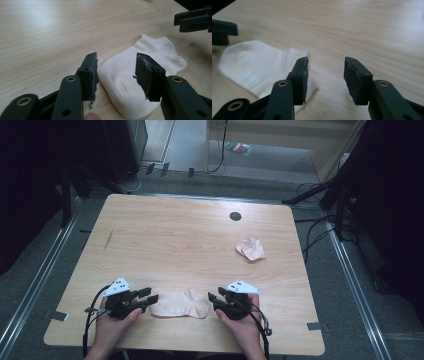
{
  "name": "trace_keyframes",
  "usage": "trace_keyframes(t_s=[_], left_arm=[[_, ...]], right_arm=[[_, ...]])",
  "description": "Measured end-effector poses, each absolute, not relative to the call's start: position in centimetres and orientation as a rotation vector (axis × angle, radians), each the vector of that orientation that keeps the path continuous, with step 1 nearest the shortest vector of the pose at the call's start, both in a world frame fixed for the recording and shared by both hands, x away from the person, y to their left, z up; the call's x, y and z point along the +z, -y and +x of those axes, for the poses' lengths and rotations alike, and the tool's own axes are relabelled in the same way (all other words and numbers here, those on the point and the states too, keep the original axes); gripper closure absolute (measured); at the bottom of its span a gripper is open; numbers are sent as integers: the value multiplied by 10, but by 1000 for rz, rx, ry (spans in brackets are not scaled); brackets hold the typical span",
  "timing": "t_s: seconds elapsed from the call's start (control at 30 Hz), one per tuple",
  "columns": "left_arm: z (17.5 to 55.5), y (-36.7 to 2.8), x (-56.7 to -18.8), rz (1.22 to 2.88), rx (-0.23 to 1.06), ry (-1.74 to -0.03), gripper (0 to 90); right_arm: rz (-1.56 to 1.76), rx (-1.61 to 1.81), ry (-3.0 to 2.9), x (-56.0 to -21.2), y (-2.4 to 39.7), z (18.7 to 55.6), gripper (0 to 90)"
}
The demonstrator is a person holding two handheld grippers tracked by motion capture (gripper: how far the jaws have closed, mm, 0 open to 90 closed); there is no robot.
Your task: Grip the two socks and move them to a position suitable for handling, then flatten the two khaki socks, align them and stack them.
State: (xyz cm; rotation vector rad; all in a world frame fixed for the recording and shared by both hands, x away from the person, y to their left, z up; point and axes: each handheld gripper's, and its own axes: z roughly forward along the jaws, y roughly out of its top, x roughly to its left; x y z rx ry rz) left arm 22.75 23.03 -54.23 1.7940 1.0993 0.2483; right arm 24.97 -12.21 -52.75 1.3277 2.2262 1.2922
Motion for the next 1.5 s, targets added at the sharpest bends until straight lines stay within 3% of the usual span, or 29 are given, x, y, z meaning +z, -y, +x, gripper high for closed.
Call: trace_keyframes(t_s=[0.23,0.47,0.63,0.9,1.1,1.2,1.33,1.5], left_arm=[[242,-246,-543,1701,367,-1134,377],[259,-264,-548,1610,409,-1217,375],[259,-263,-551,1614,409,-1221,373],[259,-262,-551,1616,405,-1224,351],[260,-263,-552,1616,414,-1236,310],[260,-262,-552,1616,411,-1240,313],[260,-262,-552,1617,407,-1239,316],[260,-262,-552,1618,405,-1244,321]], right_arm=[[1390,1261,-2048,-522,154,266,513],[1364,1107,-1959,-512,169,304,446],[1441,957,-1922,-509,175,346,288],[1556,928,-1909,-510,175,393,178],[1574,882,-1939,-526,169,412,161],[1567,850,-1928,-534,165,415,220],[1589,808,-1877,-542,164,415,366],[1596,788,-1814,-544,170,412,762]])
